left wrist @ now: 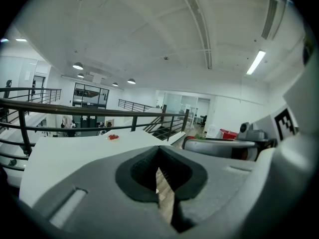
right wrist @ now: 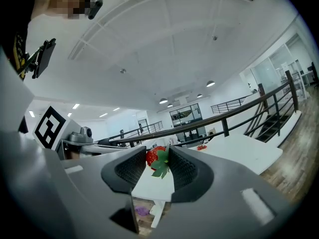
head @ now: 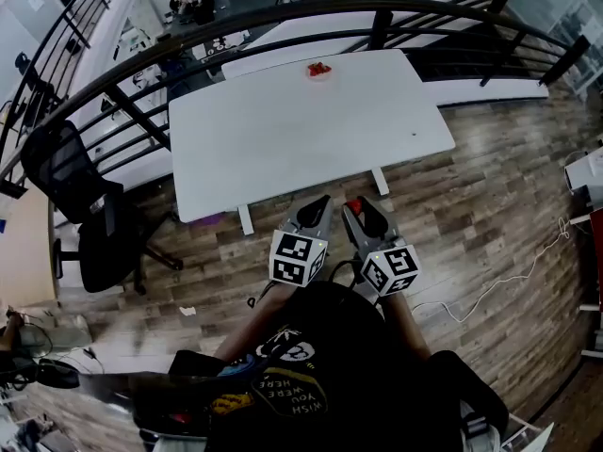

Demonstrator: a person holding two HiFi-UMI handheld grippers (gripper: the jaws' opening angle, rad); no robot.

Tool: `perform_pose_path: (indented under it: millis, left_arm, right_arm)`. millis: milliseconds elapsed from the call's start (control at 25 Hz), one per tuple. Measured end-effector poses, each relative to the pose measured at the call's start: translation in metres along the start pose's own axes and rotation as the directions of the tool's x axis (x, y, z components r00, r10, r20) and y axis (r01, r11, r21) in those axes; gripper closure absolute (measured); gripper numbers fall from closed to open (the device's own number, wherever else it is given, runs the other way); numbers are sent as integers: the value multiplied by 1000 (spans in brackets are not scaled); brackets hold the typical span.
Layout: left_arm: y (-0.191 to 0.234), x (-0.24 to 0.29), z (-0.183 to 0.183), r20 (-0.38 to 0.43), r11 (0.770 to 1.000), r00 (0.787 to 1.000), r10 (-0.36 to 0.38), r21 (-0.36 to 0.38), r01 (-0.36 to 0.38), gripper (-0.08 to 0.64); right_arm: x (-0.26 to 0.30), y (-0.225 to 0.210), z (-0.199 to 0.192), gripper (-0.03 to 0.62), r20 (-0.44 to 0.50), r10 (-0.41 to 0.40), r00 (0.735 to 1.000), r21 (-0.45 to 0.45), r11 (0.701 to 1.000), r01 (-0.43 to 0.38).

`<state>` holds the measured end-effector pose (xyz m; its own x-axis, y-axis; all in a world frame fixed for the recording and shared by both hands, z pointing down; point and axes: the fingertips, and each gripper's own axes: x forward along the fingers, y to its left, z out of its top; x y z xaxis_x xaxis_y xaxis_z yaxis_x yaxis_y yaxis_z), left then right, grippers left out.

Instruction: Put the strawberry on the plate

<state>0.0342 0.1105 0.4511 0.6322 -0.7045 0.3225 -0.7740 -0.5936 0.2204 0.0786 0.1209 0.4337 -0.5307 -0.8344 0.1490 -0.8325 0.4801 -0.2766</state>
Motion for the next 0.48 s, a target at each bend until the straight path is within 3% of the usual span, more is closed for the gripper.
perform_pose_path:
  millis: [480]
  left_arm:
    - [56, -14, -12, -14, 999, 1000, -3, -42, 2, 560]
  right_arm:
    - [50, 27, -9, 445, -19, 1, 1000, -22, 1000, -2]
